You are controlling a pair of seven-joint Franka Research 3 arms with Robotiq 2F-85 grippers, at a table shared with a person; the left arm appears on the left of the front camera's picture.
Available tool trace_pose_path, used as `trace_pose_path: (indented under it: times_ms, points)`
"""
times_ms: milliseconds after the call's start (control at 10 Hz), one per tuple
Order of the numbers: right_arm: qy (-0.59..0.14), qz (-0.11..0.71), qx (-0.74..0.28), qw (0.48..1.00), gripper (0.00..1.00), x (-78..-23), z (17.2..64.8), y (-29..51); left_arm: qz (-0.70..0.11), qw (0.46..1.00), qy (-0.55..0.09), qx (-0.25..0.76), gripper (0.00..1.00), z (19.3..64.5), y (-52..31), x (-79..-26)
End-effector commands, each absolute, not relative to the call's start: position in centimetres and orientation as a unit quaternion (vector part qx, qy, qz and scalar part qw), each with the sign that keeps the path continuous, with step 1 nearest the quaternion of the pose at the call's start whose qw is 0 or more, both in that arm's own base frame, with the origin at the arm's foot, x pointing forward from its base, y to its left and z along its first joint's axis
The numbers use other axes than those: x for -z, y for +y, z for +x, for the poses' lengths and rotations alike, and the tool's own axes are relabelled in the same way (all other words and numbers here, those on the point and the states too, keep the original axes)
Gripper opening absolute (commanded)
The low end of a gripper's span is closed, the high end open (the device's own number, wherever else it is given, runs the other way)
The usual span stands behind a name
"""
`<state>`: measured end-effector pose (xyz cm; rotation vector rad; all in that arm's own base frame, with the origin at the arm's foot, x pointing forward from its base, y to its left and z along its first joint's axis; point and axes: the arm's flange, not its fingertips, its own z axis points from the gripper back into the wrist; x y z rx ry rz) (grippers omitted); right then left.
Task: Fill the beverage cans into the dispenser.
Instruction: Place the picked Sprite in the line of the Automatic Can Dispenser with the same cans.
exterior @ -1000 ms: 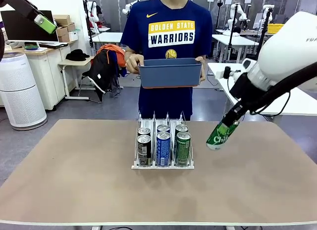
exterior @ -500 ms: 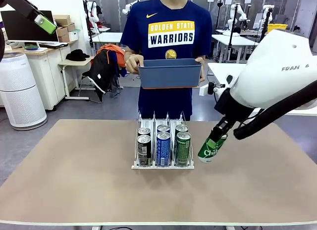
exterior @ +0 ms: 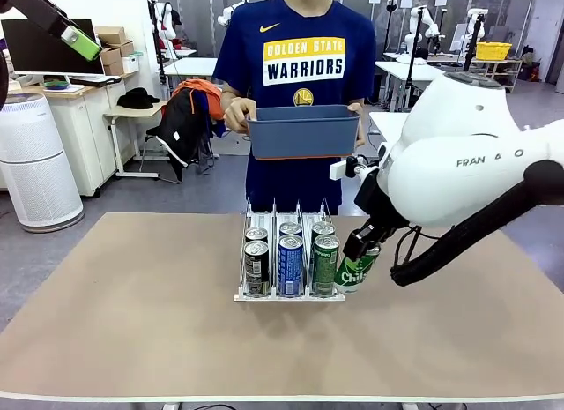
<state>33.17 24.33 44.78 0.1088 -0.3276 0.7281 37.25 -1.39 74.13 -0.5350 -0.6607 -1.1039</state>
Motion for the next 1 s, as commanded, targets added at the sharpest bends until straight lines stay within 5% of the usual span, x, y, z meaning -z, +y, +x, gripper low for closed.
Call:
trace_pose_path:
  times_ms: [0, 900]
  points:
    - [-0.181, 0.030, -0.343, 0.921, 0.58, -44.3, 34.4, 25.6, -0.247, 0.767, -0.305, 0.508, 1.00, 37.2, -1.3, -74.1]
    - [-0.156, 0.067, -0.372, 0.912, 0.58, -43.4, 34.6, 25.8, -0.247, 0.767, -0.305, 0.508, 1.00, 37.2, -1.3, -74.1]
